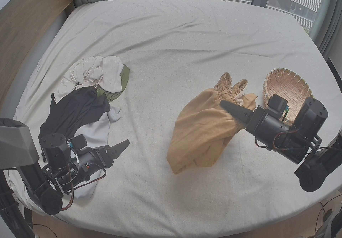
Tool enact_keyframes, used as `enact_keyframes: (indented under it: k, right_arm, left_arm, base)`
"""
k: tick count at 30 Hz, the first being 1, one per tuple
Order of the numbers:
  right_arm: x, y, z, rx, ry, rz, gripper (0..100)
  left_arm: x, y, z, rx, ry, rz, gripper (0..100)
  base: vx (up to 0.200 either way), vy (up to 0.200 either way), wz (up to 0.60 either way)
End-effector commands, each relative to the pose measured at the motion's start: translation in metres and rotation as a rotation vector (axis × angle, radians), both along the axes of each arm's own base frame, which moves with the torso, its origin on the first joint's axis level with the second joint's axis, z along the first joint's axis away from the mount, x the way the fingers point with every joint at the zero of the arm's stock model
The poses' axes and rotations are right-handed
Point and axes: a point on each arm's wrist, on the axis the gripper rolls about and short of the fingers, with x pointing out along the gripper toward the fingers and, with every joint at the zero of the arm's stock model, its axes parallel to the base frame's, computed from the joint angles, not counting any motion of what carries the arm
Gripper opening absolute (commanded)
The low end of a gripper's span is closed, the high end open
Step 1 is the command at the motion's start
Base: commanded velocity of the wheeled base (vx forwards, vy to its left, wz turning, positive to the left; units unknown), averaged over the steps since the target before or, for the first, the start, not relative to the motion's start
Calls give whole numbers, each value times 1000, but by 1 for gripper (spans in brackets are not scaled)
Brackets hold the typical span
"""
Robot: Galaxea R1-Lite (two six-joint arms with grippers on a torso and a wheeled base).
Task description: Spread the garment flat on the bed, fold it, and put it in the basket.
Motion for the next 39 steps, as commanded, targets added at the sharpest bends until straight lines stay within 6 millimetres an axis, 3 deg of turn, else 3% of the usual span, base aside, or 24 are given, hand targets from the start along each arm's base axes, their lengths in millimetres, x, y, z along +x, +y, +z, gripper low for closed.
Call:
enact_keyframes:
  k: [1,14,20,22,23,25,26,29,39]
  right_arm:
    - [5,-3,23,-16,-79,-27,0]
    - [23,-39,78,-34,-189,-174,0]
    - [37,-76,114,-52,-216,-319,0]
    - [37,-76,114,-52,-216,-321,0]
    - [41,-88,121,-56,-229,-364,0]
    - [41,-89,122,-56,-230,-367,0]
    - [47,-111,127,-77,-248,-445,0]
    - [51,-126,124,-87,-240,-494,0]
    - [72,-173,100,-124,-170,-636,0]
  left_arm:
    - [3,0,1,-3,-8,2,100]
    - [11,-2,6,-12,-44,7,100]
    - [10,-1,6,0,-47,15,100]
    - [10,-1,6,0,-49,15,100]
    - [10,-1,6,0,-49,15,100]
    - [10,-2,6,1,-49,13,100]
    - [9,-2,5,2,-45,12,100]
    - [8,-2,5,2,-45,10,100]
    - [7,-3,5,1,-43,6,100]
  base:
    - [0,0,0]
    - [0,0,0]
    - [0,0,0]
    - [0,0,0]
    - [0,0,0]
    - [0,0,0]
    - [0,0,0]
    - [0,0,0]
    - [0,0,0]
